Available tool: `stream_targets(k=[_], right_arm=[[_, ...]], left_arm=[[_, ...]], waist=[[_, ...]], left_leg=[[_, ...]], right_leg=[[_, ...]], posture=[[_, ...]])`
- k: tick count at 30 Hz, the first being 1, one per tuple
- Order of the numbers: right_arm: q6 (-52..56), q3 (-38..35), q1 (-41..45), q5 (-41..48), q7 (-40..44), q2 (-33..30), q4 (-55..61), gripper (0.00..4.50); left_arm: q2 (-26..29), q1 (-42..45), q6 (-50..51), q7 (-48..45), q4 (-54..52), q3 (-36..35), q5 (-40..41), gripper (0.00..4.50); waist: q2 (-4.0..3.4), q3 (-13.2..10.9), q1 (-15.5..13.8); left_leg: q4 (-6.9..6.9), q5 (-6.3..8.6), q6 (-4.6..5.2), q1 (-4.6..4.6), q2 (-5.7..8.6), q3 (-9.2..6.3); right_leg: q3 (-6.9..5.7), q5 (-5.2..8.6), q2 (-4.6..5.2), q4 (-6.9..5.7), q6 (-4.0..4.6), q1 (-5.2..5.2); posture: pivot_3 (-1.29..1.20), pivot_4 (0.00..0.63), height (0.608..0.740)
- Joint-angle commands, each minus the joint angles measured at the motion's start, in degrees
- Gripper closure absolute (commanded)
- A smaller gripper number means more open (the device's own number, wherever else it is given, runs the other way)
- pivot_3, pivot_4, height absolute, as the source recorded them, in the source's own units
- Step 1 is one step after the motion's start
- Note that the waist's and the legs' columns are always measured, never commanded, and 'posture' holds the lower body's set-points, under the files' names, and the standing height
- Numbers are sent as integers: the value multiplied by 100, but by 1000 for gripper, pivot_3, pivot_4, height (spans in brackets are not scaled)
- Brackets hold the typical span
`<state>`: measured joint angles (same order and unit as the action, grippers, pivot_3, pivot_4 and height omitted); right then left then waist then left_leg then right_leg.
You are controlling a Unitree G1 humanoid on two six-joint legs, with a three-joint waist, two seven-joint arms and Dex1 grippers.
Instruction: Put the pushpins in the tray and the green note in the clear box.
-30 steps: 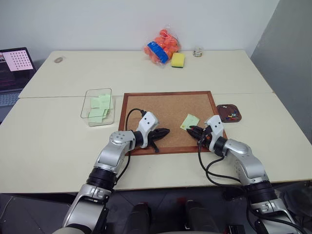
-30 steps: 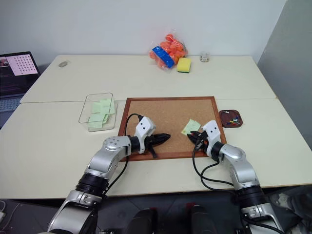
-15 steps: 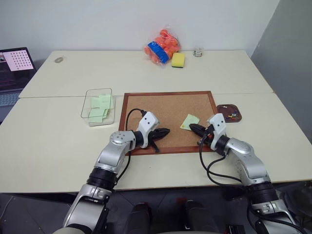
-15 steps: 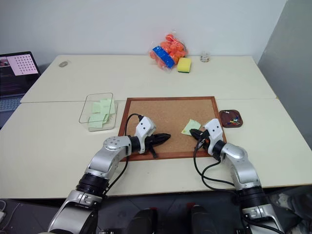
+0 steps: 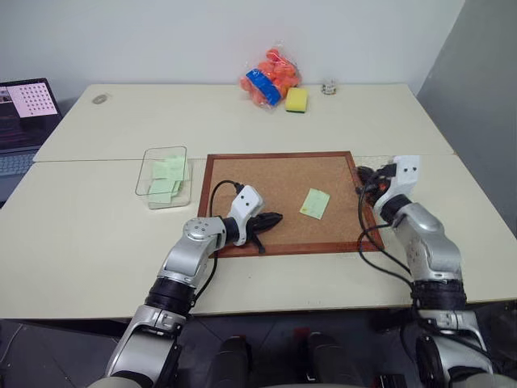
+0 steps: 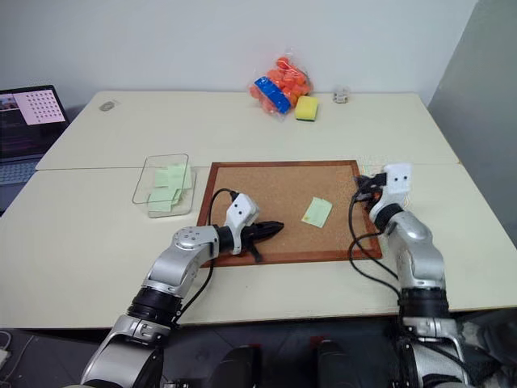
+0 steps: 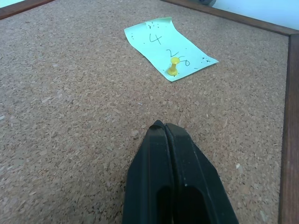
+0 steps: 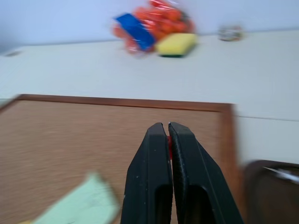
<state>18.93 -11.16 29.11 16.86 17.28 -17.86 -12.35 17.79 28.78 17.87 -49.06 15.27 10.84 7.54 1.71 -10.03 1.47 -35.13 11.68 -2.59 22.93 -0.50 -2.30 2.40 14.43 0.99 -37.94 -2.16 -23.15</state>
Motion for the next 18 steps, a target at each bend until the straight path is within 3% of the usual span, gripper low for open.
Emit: stream_targets(k=[1, 9, 10, 18], right_arm=[[-219, -305, 497, -149, -448, -115, -738, 4469], [-345, -282, 724, -322, -557, -255, -1583, 4469], [-354, -290, 726, -322, -577, -254, -1604, 3997], [-387, -288, 697, -333, -583, -309, -1542, 2487]], left_arm=[[-40, -83, 49, -43, 65, 207, -94, 4500], [2, -137, 65, -4, -3, 169, -101, 4500], [3, -143, 65, -3, -10, 171, -100, 4500], [-14, -120, 72, 0, 6, 177, -90, 4500]], waist=[[-1, 1, 7], [-2, 1, 13], [-2, 1, 15], [-2, 1, 17]], left_leg=[[0, 0, 0, -1, -2, 3], [0, 0, 0, 0, 1, 3], [0, 0, 0, 0, 1, 3], [0, 0, 0, 0, 0, 3]], right_leg=[[2, -1, -1, 0, 3, 0], [3, -3, 1, 0, 4, 0], [3, -3, 1, -1, 4, 0], [3, -2, 1, -1, 3, 0]], posture=[[0, 150, 740], [0, 150, 740], [0, 150, 740], [0, 150, 740]])
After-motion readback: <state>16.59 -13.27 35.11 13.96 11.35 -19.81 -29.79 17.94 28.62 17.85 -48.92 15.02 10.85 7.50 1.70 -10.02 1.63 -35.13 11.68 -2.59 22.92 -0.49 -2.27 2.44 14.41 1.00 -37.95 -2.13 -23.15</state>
